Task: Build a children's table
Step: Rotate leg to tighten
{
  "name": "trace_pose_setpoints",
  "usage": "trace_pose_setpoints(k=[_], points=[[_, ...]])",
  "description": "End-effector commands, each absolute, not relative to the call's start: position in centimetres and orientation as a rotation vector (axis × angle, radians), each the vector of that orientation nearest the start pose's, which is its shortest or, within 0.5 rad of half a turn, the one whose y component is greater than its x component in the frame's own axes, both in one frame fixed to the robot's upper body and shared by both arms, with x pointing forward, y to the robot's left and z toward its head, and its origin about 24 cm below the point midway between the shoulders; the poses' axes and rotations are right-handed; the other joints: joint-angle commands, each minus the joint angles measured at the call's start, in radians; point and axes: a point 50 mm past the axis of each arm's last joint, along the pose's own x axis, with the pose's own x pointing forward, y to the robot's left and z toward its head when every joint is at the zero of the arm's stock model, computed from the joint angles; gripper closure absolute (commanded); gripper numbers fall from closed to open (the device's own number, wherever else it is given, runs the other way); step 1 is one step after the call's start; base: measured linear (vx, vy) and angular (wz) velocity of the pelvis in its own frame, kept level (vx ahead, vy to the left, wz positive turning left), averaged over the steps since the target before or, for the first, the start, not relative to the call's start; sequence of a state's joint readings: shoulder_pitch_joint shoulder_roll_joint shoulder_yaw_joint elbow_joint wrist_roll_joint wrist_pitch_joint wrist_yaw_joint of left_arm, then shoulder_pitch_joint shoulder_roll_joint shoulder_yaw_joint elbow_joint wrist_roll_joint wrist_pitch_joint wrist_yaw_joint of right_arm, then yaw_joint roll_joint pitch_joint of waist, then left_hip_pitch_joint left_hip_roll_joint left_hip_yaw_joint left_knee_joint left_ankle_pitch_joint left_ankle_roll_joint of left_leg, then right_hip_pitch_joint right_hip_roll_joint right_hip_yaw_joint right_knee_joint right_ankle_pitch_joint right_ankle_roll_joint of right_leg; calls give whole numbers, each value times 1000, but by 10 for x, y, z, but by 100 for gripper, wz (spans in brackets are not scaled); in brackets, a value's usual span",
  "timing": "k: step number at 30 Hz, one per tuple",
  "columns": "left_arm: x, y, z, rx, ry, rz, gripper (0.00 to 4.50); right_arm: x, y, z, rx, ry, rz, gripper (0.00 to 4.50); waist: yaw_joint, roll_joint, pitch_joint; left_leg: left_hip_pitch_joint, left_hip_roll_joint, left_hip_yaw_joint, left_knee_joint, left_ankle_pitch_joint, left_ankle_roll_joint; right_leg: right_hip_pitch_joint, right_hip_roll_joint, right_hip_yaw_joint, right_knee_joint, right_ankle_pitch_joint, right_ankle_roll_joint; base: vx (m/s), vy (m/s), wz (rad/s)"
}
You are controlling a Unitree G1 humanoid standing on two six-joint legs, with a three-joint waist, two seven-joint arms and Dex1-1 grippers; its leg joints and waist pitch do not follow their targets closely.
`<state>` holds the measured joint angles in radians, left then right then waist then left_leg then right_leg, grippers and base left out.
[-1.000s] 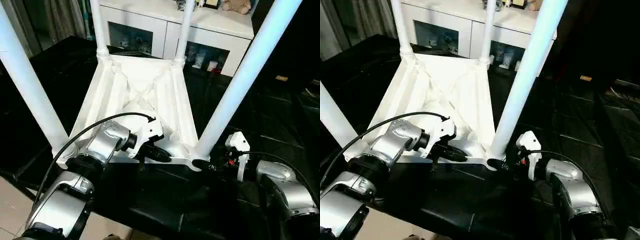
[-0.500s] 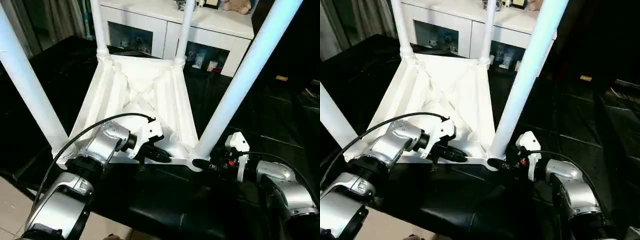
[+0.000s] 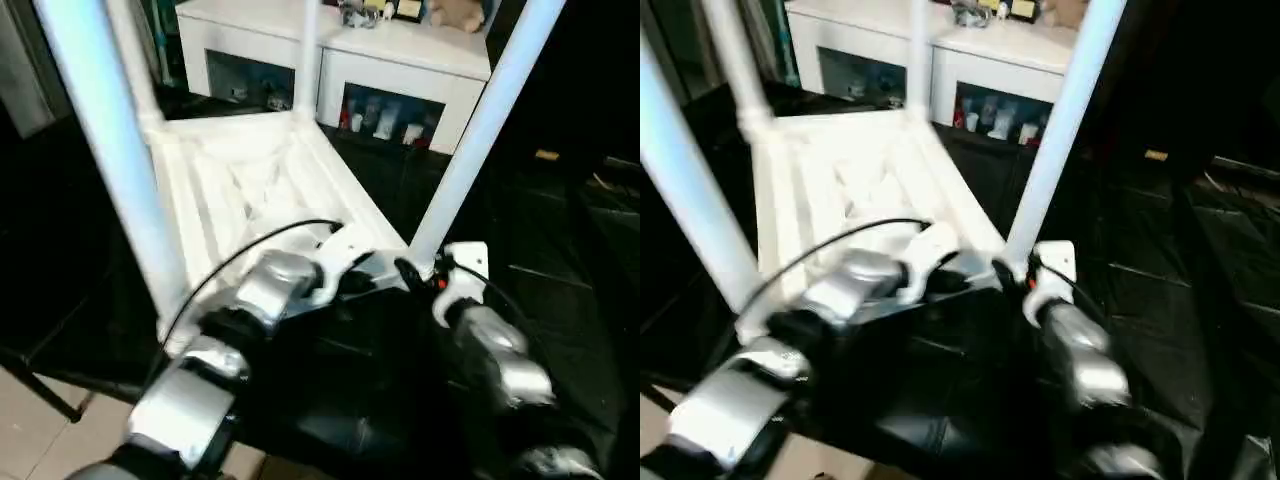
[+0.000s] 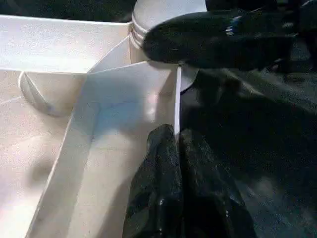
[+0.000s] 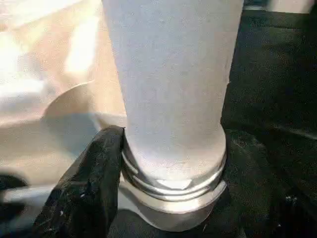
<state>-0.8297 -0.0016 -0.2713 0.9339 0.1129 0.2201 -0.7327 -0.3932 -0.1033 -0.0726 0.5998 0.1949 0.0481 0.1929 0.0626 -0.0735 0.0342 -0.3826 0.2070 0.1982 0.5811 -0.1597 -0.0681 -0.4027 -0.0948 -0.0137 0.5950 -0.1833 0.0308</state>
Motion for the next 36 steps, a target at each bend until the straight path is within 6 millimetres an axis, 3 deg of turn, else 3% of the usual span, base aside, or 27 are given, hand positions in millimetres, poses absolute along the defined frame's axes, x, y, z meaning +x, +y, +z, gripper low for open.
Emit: trace_pose_setpoints(k=[1, 4, 5, 8, 12, 17, 19, 27, 30, 34, 36], points=[[340, 32, 33, 315, 530, -1022, 450, 315, -166, -1, 104, 304, 91, 181, 0, 0, -53, 17, 14, -11, -75, -314, 0, 28, -29, 11, -73, -204, -168, 0, 0, 0], [339, 31, 30, 353, 538, -1037, 450, 317, -151, 7, 128, 243, 196, 181, 2, -3, -55, 15, 13, -8, -72, -278, 24, 31, -28, 10, -68, -144, -179, 0, 0, 0], [339, 33, 30, 359, 541, -1038, 450, 317, -150, 9, 138, 222, 223, 147, 3, -3, -54, 15, 14, -8, -72, -275, 31, 32, -28, 11, -68, -136, -182, 0, 0, 0], [339, 39, 29, 365, 550, -1054, 450, 316, -156, 16, 136, 184, 275, 109, 7, -7, -49, 15, 15, -7, -74, -292, 45, 32, -30, 9, -73, -183, -183, 0, 0, 0], [338, 45, 29, 375, 550, -1104, 450, 315, -167, 19, 100, 197, 350, 72, 3, -5, -46, 14, 17, -12, -79, -337, 28, 30, -31, 8, -82, -275, -165, 0, 0, 0], [333, 57, 30, 370, 561, -1224, 450, 305, -187, 26, -32, 228, 568, 72, 7, -5, -45, 15, 19, -12, -79, -349, 36, 30, -32, 10, -85, -291, -164, 0, 0, 0], [326, 63, 30, 360, 572, -1349, 450, 299, -195, 30, -65, 237, 655, 72, 10, -7, -45, 12, 20, -11, -79, -334, 41, 30, -32, 11, -81, -270, -176, 0, 0, 0], [315, 80, 35, 334, 586, -1506, 450, 282, -195, 32, -79, 289, 873, 72, 25, -5, -46, 21, 27, -8, -79, -325, 44, 26, -32, 13, -72, -214, -210, 0, 0, 0], [315, 82, 36, 332, 585, -1509, 450, 279, -195, 30, -81, 304, 904, 72, 27, -7, -46, 17, 25, -6, -77, -298, 51, 29, -33, 13, -67, -170, -218, 0, 0, 0], [314, 85, 38, 329, 587, -1517, 450, 280, -194, 30, -71, 303, 904, 72, 26, -7, -46, 17, 25, -7, -77, -297, 47, 30, -35, 12, -69, -196, -213, 0, 0, 0], [314, 86, 38, 326, 587, -1518, 450, 281, -193, 31, -61, 298, 902, 97, 26, -10, -48, 18, 24, -6, -75, -287, 48, 30, -34, 13, -67, -185, -214, 0, 0, 0]])
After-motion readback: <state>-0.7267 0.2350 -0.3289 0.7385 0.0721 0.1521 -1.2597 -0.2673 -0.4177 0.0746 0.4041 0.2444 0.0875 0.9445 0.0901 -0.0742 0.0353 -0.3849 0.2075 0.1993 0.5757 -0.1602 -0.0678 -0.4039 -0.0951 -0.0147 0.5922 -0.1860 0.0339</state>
